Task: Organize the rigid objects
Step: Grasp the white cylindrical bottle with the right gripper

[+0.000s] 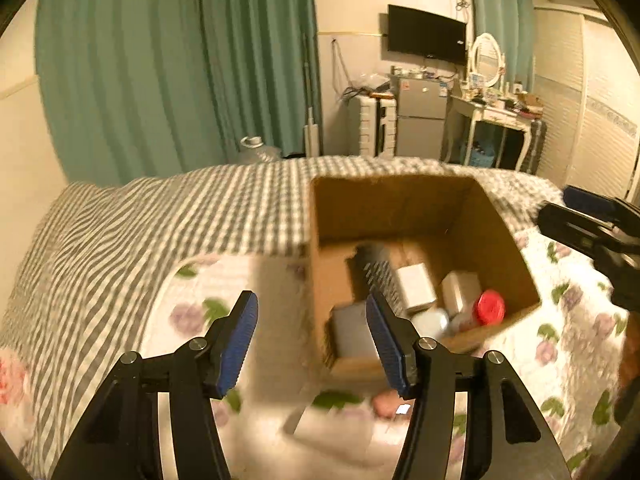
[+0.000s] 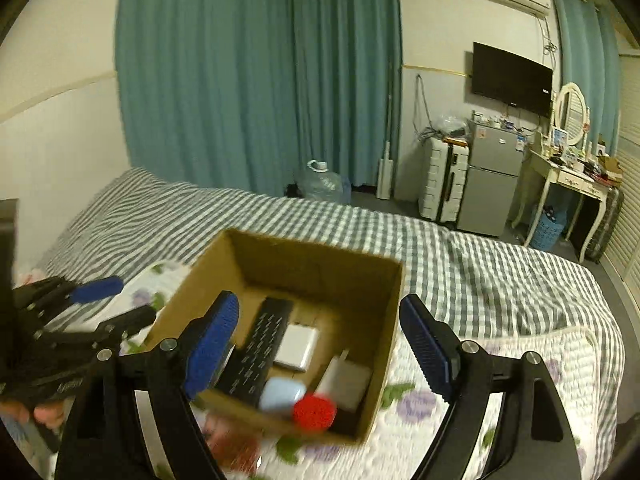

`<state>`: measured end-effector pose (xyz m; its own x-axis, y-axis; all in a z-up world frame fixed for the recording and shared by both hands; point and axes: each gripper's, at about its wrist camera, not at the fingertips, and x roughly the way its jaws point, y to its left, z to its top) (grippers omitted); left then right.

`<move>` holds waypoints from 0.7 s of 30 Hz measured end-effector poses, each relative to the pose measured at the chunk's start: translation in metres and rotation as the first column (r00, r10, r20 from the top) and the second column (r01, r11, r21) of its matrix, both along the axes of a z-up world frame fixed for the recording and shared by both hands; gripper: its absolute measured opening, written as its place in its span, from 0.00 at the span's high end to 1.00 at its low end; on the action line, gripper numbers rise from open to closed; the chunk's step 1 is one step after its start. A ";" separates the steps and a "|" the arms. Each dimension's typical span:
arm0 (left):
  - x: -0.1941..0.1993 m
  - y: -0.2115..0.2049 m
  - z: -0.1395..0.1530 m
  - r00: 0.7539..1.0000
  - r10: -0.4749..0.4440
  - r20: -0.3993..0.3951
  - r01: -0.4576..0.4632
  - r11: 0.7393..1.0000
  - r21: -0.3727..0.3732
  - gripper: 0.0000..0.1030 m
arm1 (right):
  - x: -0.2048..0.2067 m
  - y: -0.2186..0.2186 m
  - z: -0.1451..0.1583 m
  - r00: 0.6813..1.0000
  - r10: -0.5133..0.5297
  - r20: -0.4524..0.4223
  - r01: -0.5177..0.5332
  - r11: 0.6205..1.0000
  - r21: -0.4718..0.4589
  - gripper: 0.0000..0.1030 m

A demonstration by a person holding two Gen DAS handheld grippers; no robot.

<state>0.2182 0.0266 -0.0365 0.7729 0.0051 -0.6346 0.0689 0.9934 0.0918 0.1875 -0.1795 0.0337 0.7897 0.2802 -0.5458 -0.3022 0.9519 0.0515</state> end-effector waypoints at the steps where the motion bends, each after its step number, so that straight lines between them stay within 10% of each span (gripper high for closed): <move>1: -0.007 0.003 -0.002 1.000 0.020 0.008 -0.020 1.000 0.007 0.42 | -0.009 0.002 -0.004 1.000 0.013 -0.007 -0.013 1.000 0.001 0.20; 21: -0.050 0.053 -0.064 0.977 0.152 -0.150 -0.155 0.988 -0.007 0.42 | -0.028 0.138 -0.140 0.878 0.370 -0.303 -0.423 0.897 -0.127 0.31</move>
<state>0.1682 0.0795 -0.1008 0.6610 0.1040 -0.7432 -0.0733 0.9946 0.0740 0.1599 -0.0419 -0.1060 0.4521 0.4131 -0.7905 -0.6559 0.7546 0.0193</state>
